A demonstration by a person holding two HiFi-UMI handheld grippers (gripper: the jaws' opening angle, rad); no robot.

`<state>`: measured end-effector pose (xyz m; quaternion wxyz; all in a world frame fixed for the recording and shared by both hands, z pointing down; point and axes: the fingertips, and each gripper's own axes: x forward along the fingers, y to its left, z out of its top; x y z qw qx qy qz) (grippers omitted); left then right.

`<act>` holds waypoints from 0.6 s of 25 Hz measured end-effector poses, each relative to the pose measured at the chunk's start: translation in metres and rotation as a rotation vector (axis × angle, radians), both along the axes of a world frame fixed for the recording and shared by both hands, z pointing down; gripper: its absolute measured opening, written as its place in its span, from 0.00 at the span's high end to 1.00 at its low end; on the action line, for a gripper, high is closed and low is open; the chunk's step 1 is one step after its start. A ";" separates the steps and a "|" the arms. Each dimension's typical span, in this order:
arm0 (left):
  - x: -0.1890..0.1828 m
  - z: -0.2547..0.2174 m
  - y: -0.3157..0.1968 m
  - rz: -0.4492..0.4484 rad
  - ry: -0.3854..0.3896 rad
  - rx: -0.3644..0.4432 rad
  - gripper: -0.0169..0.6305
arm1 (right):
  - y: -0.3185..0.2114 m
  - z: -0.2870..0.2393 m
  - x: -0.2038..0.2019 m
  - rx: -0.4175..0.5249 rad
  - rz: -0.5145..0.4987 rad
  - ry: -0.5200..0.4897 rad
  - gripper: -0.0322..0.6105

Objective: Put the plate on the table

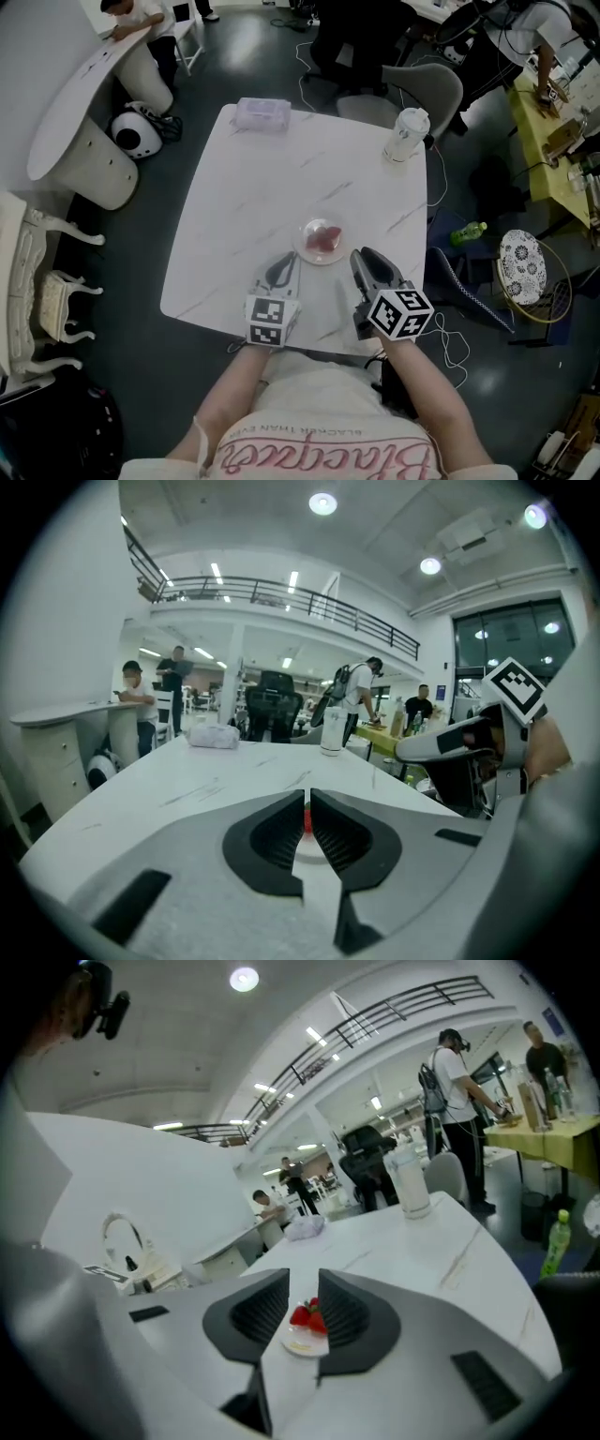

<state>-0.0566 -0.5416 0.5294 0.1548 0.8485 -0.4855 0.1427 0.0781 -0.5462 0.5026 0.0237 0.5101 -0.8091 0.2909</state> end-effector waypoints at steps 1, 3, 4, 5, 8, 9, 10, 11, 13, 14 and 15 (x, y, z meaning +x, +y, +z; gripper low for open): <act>0.003 -0.005 0.003 0.014 0.007 0.009 0.96 | 0.006 -0.014 -0.003 0.052 -0.036 -0.012 0.83; 0.010 -0.015 0.010 0.050 0.013 0.032 0.96 | 0.018 -0.037 -0.009 0.139 -0.111 -0.013 0.85; 0.013 -0.021 0.014 0.070 0.012 0.045 0.96 | 0.025 -0.047 -0.011 0.177 -0.145 0.006 0.86; 0.017 -0.028 0.017 0.088 0.008 0.059 0.96 | 0.031 -0.056 -0.012 0.211 -0.174 0.033 0.87; 0.025 -0.048 0.024 0.124 0.004 0.105 0.96 | 0.044 -0.077 -0.016 0.283 -0.216 0.086 0.87; 0.027 -0.056 0.026 0.128 0.008 0.124 0.96 | 0.047 -0.082 -0.019 0.301 -0.220 0.102 0.87; 0.028 -0.064 0.028 0.131 0.013 0.144 0.96 | 0.051 -0.088 -0.022 0.324 -0.225 0.128 0.87; 0.029 -0.072 0.029 0.135 0.018 0.166 0.96 | 0.054 -0.095 -0.025 0.355 -0.232 0.163 0.87; 0.034 -0.088 0.032 0.145 0.023 0.218 0.96 | 0.059 -0.110 -0.031 0.427 -0.238 0.233 0.87; 0.036 -0.096 0.034 0.150 0.028 0.245 0.97 | 0.061 -0.117 -0.034 0.460 -0.234 0.254 0.87; 0.037 -0.102 0.035 0.153 0.033 0.269 0.96 | 0.062 -0.122 -0.036 0.484 -0.227 0.263 0.87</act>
